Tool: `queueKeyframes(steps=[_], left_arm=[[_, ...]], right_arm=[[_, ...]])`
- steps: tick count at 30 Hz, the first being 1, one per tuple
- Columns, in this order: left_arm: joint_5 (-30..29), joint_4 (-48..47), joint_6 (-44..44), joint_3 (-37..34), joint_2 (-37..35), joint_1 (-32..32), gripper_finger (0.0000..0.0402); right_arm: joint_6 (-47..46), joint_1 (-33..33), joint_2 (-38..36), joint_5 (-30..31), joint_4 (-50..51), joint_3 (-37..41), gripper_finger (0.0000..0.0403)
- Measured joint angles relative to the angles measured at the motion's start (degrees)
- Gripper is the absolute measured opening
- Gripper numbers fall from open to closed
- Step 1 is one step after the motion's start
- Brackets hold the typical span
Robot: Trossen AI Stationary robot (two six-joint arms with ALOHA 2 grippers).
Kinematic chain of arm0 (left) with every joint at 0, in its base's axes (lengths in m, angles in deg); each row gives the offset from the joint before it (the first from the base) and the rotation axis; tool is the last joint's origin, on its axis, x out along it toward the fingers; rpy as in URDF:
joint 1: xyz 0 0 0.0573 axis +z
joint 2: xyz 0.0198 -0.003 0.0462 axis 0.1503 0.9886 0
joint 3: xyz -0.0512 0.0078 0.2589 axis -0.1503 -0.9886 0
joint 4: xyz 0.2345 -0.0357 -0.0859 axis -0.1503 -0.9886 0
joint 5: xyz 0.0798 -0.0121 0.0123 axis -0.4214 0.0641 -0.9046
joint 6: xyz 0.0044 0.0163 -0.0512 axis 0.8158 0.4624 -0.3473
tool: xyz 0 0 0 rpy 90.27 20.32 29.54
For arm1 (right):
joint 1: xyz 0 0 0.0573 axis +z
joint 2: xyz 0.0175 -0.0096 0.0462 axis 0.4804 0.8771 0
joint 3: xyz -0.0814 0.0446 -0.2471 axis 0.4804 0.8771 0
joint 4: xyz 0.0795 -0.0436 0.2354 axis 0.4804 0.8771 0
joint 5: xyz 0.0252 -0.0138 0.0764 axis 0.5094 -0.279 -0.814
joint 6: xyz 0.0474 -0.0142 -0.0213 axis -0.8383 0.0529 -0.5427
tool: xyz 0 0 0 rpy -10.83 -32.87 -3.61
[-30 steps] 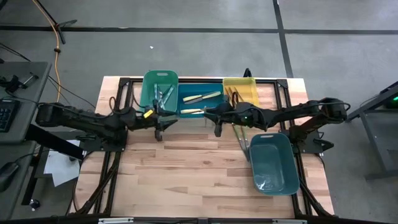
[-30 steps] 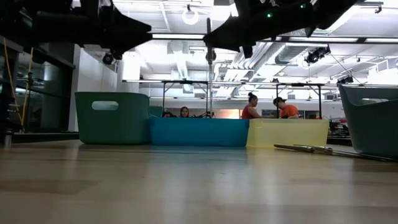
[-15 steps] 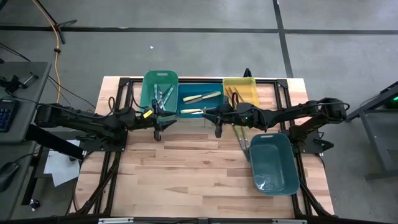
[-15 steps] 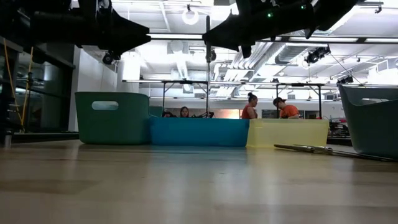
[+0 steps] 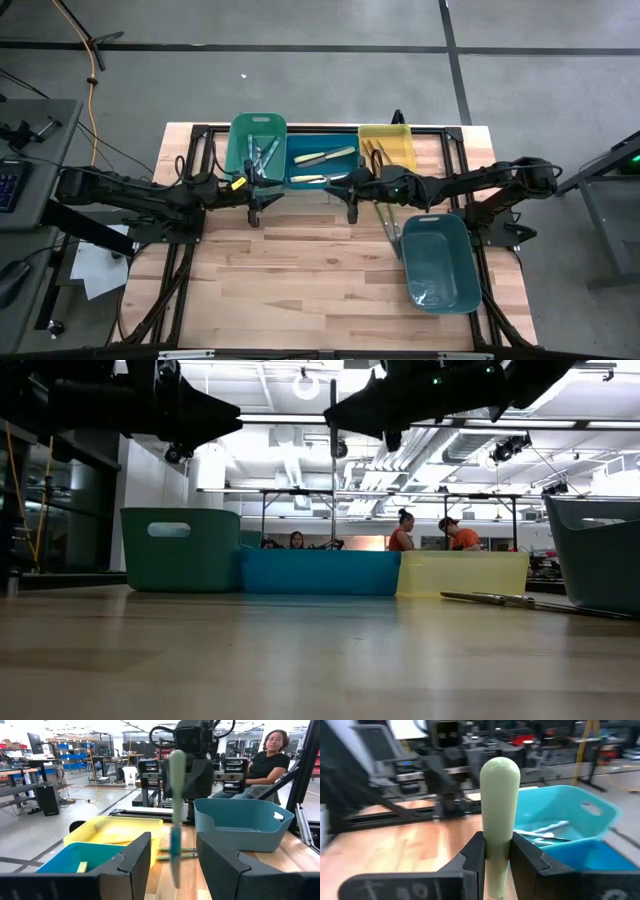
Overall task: Sort silverware by color (type)
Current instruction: Put the green knife into the green bin
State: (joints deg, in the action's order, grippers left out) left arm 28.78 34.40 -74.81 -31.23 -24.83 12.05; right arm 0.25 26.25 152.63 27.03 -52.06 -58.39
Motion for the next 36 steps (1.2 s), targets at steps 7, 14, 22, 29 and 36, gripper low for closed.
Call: queueKeyframes(steps=[7,14,22,29,36], left_arm=[[0.0,-0.09,-1.46,0.0,0.0,0.0,0.0152],[0.02,-0.73,-1.53,0.02,0.0,0.0,0.0152],[0.02,-1.95,-1.65,0.06,0.0,0.0,0.0152],[0.03,-4.26,-4.58,0.04,0.02,-0.04,0.0152],[0.03,-4.09,-4.56,0.04,0.02,-0.04,0.0152]], right_arm=[[-3.46,3.87,-6.11,-3.85,4.61,-0.19,0.0055],[-18.27,10.78,-14.53,4.55,53.57,-15.79,0.0055],[-49.25,22.42,-13.89,9.34,99.18,-31.03,0.0055],[-72.71,28.17,-13.69,2.1,106.53,-23.06,0.0055],[-81.64,28.24,-13.7,-16.33,101.25,-11.86,0.0054]])
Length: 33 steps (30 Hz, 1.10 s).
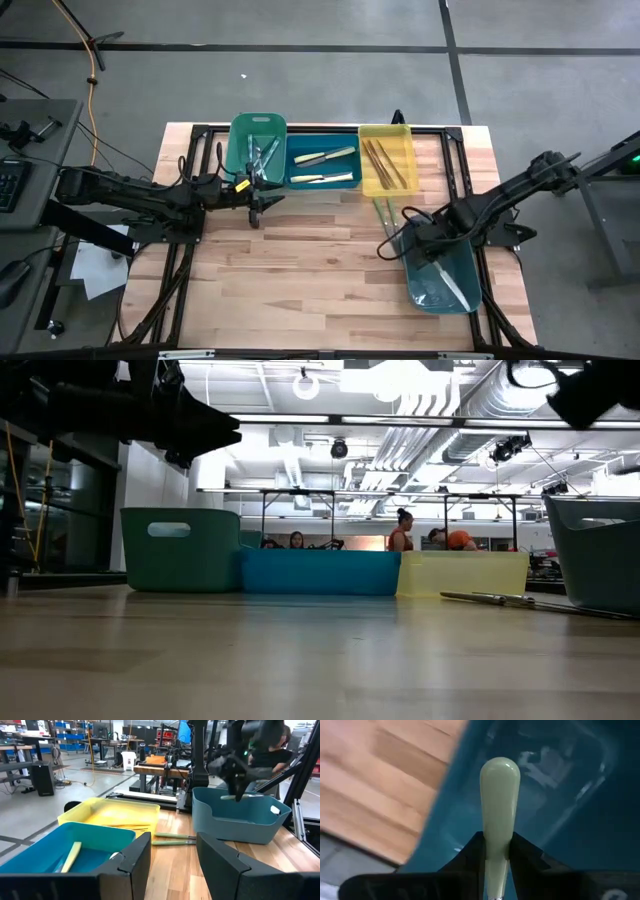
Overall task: Sort silverware by color (type)
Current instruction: Put the green knife into the green bin
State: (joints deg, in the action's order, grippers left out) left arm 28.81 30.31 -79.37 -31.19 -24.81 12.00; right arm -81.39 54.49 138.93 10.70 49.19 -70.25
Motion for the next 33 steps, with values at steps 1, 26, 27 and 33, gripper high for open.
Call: queueKeyframes(steps=[1,26,27,33], left_arm=[[0.01,0.0,0.0,0.01,0.0,0.0,0.0152],[-0.11,0.04,0.05,0.0,0.0,-0.02,0.0152],[-0.13,0.02,0.04,0.0,0.0,-0.02,0.0152],[-0.14,0.0,0.07,0.0,0.0,-0.01,0.0152]], right_arm=[[-0.35,0.0,0.0,-0.36,-0.25,1.4,0.0055],[3.39,-3.04,-0.15,-0.87,-14.24,12.35,0.018],[4.05,-3.04,-0.25,-1.38,-12.99,11.1,0.018],[8.11,-3.02,-0.55,1.76,-1.01,-1.43,0.0182]])
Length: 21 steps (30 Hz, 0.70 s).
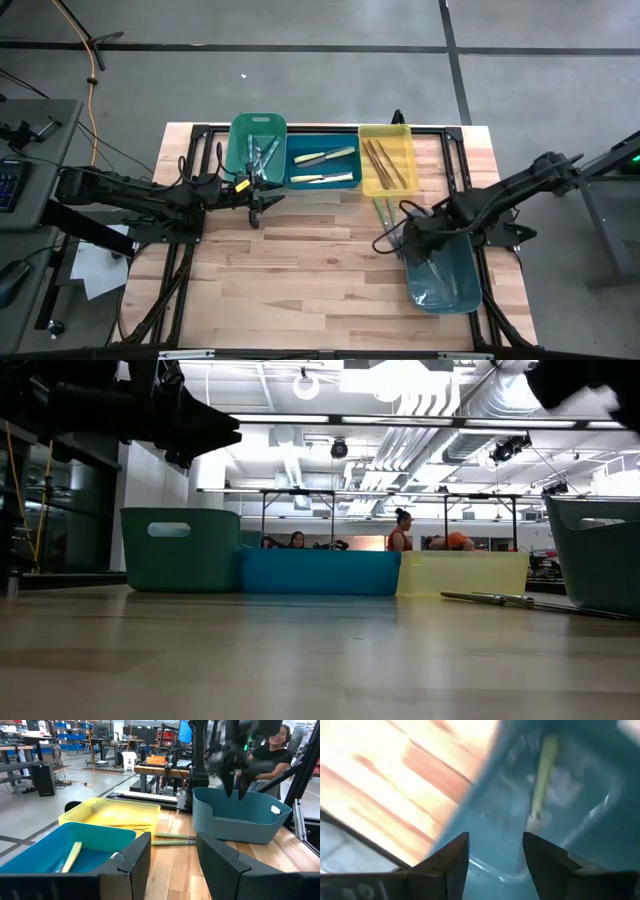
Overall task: Sort silverware by color (type)
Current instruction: Put the green knife into the green bin
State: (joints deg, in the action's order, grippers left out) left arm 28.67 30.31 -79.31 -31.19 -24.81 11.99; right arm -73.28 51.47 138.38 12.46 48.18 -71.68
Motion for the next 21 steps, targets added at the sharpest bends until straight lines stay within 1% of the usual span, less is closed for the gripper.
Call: queueKeyframes(steps=[2,5,7,9,12,15,18,21], left_arm=[[-0.02,0.0,0.02,0.0,0.0,0.01,0.0152],[-0.04,0.0,0.02,0.0,0.0,0.01,0.0152],[-0.13,0.0,0.02,0.0,0.0,0.01,0.0152],[-0.17,0.0,0.02,0.0,0.0,0.0,0.0152],[-0.16,0.0,0.02,0.0,0.0,0.01,0.0152],[-0.15,-0.03,0.02,0.0,0.14,0.01,0.0152],[-0.15,0.0,0.02,0.0,0.22,0.01,0.0152],[-0.6,-0.22,0.02,0.0,0.28,0.01,0.0152]], right_arm=[[1.93,0.0,-0.01,5.56,0.92,-4.63,0.0183],[7.08,-0.02,-0.01,17.34,-0.77,-10.36,0.0183],[10.74,-0.76,0.01,24.54,-3.12,-12.4,0.0183],[13.05,-2.65,0.03,27.65,-4.81,-13.43,0.0183],[15.99,-6.86,0.05,27.96,-7.0,-13.04,0.0184],[17.4,-11.64,0.73,27.1,-6.75,-11.76,0.0184],[20.25,-16.42,2.78,23.87,-6.01,-10.71,0.0184],[24.22,-20.06,6.4,19.9,-6.3,-10.58,0.0184]])
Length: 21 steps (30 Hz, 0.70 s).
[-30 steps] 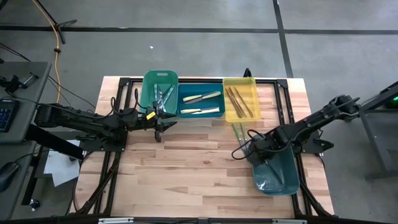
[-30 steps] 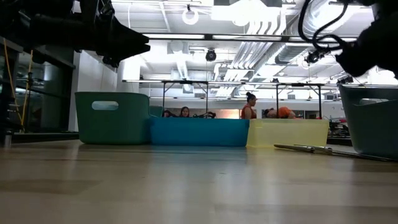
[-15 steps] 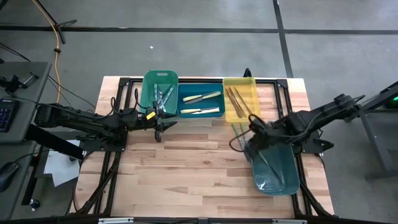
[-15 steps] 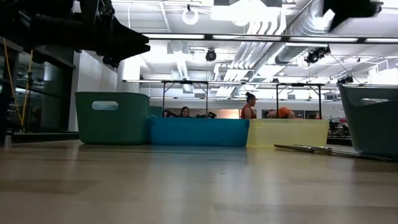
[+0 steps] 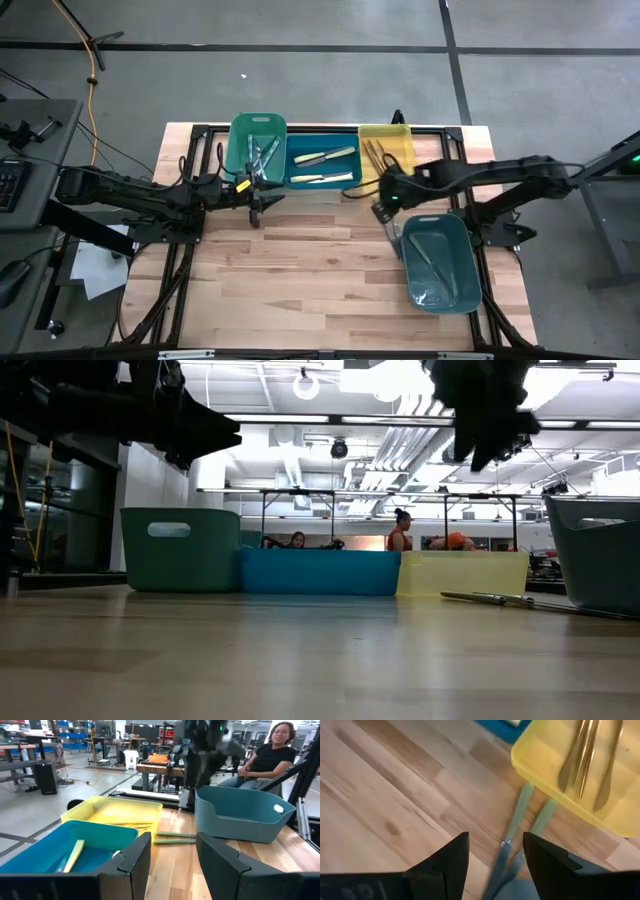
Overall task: Sort silverware by color (type)
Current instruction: Put the green knife into the green bin
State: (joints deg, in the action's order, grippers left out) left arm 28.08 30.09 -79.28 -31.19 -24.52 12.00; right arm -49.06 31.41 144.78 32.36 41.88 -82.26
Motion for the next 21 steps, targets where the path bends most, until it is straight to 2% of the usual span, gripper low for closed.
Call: queueKeyframes(steps=[6,12,17,21], left_arm=[[-1.81,-1.1,0.0,0.0,-0.02,0.0,0.0152],[-2.31,-1.44,0.0,0.0,-0.02,0.0,0.0152],[-2.38,-1.44,-0.02,0.0,0.0,0.0,0.0152],[-2.35,-1.44,-0.04,0.0,-0.01,0.0,0.0152]], right_arm=[[9.16,-4.22,10.22,-3.7,0.57,0.07,0.0184],[14.25,-6.11,18.76,-7.3,1.79,0.07,0.0184],[17.57,-6.1,23.11,-9.35,0.18,1.04,0.0184],[16.58,-6.33,23.42,-11.78,-3.68,5.28,0.0184]])
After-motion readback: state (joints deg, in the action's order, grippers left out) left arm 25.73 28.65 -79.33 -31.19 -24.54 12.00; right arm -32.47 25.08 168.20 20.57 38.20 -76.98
